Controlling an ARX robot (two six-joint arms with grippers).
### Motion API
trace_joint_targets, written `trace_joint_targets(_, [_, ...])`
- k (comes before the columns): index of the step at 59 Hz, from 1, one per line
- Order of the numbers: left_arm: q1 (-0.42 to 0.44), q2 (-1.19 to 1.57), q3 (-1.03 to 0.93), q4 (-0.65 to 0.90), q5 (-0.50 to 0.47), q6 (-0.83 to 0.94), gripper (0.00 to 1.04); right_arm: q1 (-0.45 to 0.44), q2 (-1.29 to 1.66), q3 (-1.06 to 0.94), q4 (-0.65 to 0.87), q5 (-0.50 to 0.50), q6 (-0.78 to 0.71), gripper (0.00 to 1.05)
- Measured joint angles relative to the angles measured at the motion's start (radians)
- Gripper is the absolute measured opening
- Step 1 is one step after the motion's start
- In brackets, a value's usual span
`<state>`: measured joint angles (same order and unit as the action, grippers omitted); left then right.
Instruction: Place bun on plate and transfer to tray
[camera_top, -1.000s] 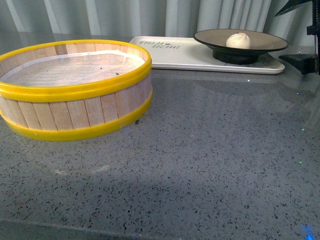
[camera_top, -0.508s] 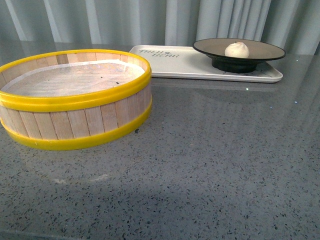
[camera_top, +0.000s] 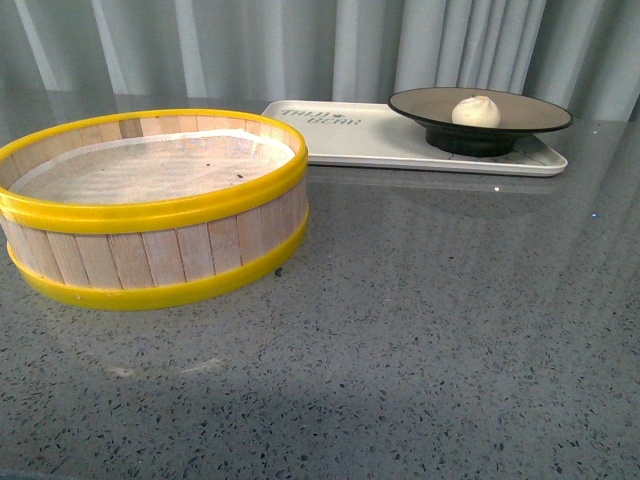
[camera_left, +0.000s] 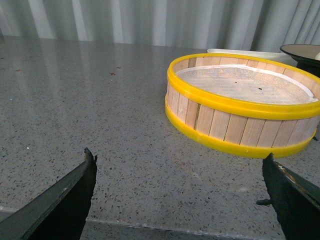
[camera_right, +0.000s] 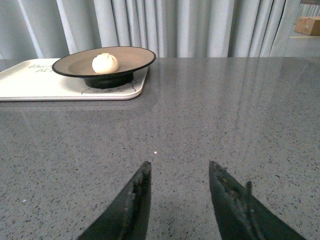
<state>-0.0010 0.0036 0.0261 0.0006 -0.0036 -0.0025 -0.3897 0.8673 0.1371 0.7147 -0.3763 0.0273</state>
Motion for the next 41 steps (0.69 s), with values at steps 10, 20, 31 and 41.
trace_joint_targets(10, [0.000, 0.000, 0.000, 0.000, 0.003, 0.000, 0.98, 0.102, -0.143, -0.057, -0.089, 0.108, -0.016, 0.04])
trace_joint_targets(20, [0.000, 0.000, 0.000, 0.000, 0.003, 0.000, 0.98, 0.175, -0.248, -0.081, -0.161, 0.167, -0.022, 0.02])
trace_joint_targets(31, [0.000, 0.000, 0.000, 0.000, 0.003, 0.000, 0.98, 0.230, -0.317, -0.129, -0.173, 0.227, -0.022, 0.02])
trace_joint_targets(41, [0.000, 0.000, 0.000, 0.000, 0.003, 0.000, 0.98, 0.291, -0.409, -0.132, -0.262, 0.289, -0.023, 0.02])
